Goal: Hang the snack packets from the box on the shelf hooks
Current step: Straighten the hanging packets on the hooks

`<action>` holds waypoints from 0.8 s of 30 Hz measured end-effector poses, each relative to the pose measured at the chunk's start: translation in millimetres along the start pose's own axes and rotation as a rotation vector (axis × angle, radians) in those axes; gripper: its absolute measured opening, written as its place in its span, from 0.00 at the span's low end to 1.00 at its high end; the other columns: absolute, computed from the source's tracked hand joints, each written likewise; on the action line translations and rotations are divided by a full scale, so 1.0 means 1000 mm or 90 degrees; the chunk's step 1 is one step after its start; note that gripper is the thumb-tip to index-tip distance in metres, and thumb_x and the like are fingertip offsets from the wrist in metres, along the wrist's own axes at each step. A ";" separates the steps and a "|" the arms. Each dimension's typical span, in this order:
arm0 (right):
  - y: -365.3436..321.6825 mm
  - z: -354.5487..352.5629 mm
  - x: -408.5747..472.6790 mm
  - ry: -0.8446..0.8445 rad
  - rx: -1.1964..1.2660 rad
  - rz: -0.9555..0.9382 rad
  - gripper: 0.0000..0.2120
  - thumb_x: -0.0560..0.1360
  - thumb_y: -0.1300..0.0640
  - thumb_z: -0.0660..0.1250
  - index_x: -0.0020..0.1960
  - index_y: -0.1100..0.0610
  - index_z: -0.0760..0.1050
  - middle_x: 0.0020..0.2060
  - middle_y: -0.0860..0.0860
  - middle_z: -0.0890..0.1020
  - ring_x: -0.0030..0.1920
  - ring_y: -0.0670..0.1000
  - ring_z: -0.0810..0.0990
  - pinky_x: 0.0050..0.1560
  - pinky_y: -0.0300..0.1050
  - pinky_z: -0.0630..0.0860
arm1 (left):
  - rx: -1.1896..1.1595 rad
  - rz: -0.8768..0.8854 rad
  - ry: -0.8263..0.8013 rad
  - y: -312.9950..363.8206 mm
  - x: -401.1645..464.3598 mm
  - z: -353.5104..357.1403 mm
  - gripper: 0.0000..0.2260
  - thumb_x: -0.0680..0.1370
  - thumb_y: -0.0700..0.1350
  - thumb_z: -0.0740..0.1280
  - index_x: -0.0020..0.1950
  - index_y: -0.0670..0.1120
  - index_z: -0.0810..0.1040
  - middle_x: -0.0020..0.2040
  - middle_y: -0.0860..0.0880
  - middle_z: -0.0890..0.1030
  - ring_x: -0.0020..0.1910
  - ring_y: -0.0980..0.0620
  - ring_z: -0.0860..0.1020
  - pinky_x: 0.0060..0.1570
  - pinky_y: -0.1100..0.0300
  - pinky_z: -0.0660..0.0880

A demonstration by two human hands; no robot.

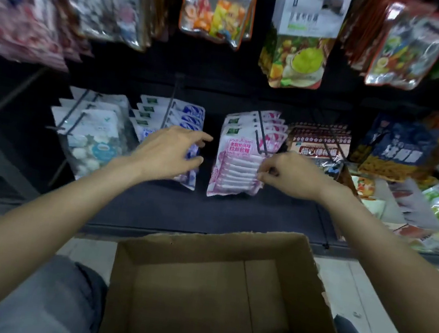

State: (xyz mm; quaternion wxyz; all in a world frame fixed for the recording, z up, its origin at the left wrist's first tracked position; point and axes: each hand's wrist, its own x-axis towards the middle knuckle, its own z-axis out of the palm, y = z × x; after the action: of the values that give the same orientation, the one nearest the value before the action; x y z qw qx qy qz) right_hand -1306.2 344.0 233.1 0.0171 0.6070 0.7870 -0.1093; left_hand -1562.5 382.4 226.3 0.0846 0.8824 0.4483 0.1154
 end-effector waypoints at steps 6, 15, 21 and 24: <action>-0.098 -0.104 -0.008 0.193 0.142 -0.130 0.08 0.79 0.51 0.63 0.54 0.49 0.80 0.38 0.40 0.80 0.39 0.39 0.78 0.43 0.40 0.74 | 0.078 0.228 0.269 -0.021 -0.052 -0.110 0.14 0.79 0.48 0.61 0.62 0.47 0.78 0.53 0.51 0.81 0.54 0.52 0.76 0.52 0.61 0.71; -0.204 -0.187 0.065 0.467 0.145 -0.260 0.10 0.79 0.56 0.61 0.57 0.52 0.79 0.48 0.47 0.83 0.49 0.48 0.78 0.49 0.45 0.74 | -0.003 0.027 0.713 -0.113 -0.073 -0.212 0.10 0.76 0.36 0.64 0.54 0.42 0.80 0.50 0.50 0.81 0.50 0.50 0.76 0.54 0.62 0.70; -0.237 -0.231 0.136 0.458 0.071 -0.288 0.10 0.79 0.55 0.62 0.57 0.50 0.79 0.50 0.46 0.82 0.54 0.48 0.76 0.52 0.45 0.72 | -0.073 -0.083 0.748 -0.180 -0.065 -0.254 0.11 0.75 0.36 0.61 0.51 0.50 0.77 0.48 0.54 0.79 0.49 0.52 0.78 0.51 0.57 0.74; -0.260 -0.236 0.173 0.391 0.048 -0.303 0.10 0.79 0.55 0.62 0.57 0.50 0.79 0.52 0.46 0.83 0.53 0.48 0.78 0.51 0.44 0.74 | 0.038 -0.071 0.654 -0.201 -0.059 -0.244 0.08 0.75 0.41 0.61 0.47 0.47 0.78 0.45 0.54 0.80 0.46 0.52 0.77 0.48 0.59 0.72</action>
State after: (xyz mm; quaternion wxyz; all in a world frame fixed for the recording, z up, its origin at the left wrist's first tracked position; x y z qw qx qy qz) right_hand -1575.5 492.0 475.0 -0.2670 0.4125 0.8696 0.0476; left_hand -1819.3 463.2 402.2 -0.1656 0.6889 0.4814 0.5160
